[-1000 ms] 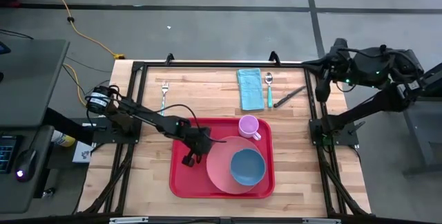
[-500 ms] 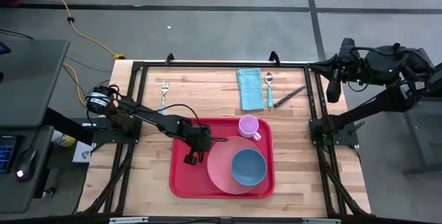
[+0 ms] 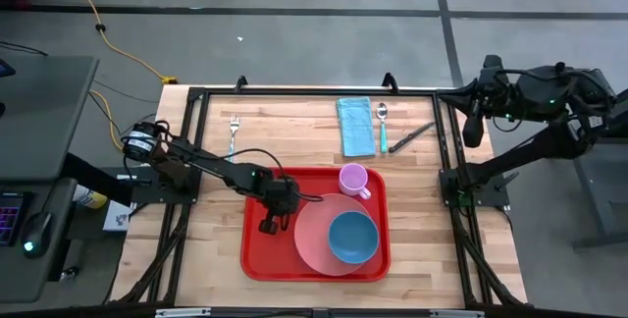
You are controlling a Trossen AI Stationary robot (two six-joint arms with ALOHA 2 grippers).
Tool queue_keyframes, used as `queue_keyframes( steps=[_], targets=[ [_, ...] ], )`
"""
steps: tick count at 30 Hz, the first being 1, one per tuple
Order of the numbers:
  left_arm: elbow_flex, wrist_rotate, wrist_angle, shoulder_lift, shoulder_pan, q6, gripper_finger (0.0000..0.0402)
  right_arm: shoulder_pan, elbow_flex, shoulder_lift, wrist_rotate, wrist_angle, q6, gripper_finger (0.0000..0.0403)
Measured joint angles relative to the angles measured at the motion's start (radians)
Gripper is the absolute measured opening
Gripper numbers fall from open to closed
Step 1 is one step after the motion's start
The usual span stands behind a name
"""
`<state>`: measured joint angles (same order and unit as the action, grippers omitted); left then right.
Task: Set up tray
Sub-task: Adjust the pink plate on the red serving tray
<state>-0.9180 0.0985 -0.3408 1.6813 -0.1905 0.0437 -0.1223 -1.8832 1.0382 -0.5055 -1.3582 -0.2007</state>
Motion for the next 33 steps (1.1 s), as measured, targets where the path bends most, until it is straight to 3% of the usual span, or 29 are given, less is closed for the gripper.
queue_keyframes(
  steps=[7,21,33],
  targets=[
    [-0.013,0.025,-0.027,0.039,0.001,-0.019,0.0010,0.000,0.000,-0.001,0.003,0.000,0.003,0.0000],
    [-0.158,0.051,-0.021,0.153,0.000,0.028,0.0010,0.000,0.000,-0.006,0.004,-0.004,0.005,0.0000],
    [-0.230,0.037,-0.016,0.156,0.000,0.052,0.0009,0.000,0.001,-0.006,0.005,-0.014,0.008,0.0000]
  ],
)
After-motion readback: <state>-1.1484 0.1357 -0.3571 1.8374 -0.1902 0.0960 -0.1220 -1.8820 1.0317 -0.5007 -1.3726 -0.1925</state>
